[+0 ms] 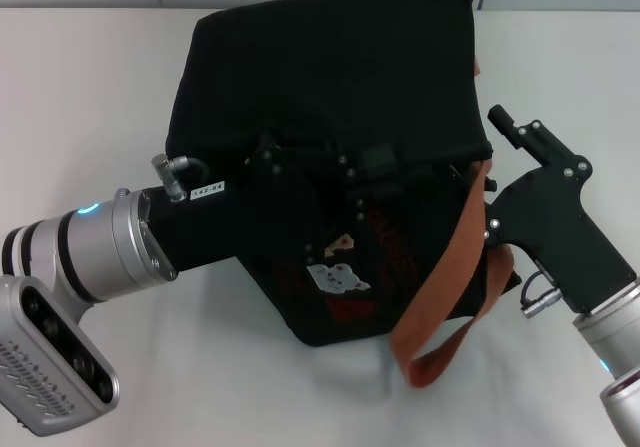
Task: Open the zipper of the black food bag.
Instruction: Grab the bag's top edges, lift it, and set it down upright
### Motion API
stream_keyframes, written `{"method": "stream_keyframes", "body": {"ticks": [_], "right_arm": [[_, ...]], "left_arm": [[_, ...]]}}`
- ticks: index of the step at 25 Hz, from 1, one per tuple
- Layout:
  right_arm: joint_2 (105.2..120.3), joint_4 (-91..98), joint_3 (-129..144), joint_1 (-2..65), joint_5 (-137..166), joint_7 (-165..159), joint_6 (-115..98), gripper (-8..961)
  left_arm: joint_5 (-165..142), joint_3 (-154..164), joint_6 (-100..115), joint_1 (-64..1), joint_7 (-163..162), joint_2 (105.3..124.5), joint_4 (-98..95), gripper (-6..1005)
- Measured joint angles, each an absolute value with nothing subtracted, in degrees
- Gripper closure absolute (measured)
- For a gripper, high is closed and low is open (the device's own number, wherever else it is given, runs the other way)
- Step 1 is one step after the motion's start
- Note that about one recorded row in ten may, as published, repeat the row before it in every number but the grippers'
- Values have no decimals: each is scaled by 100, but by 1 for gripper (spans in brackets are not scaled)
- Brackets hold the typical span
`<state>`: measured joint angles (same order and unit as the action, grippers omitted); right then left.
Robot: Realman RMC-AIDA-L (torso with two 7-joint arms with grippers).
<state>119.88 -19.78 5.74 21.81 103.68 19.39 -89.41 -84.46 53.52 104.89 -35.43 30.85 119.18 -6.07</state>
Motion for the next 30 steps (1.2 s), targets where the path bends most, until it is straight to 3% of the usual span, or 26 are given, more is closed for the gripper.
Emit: {"method": "stream_keyframes", "body": {"ticks": [30], "right_arm": [[11988,-2235,299,2160,10567,3415,-8756,453]], "left_arm": [[-8456,5361,10521,-3534,3085,11918,-601,911]]}}
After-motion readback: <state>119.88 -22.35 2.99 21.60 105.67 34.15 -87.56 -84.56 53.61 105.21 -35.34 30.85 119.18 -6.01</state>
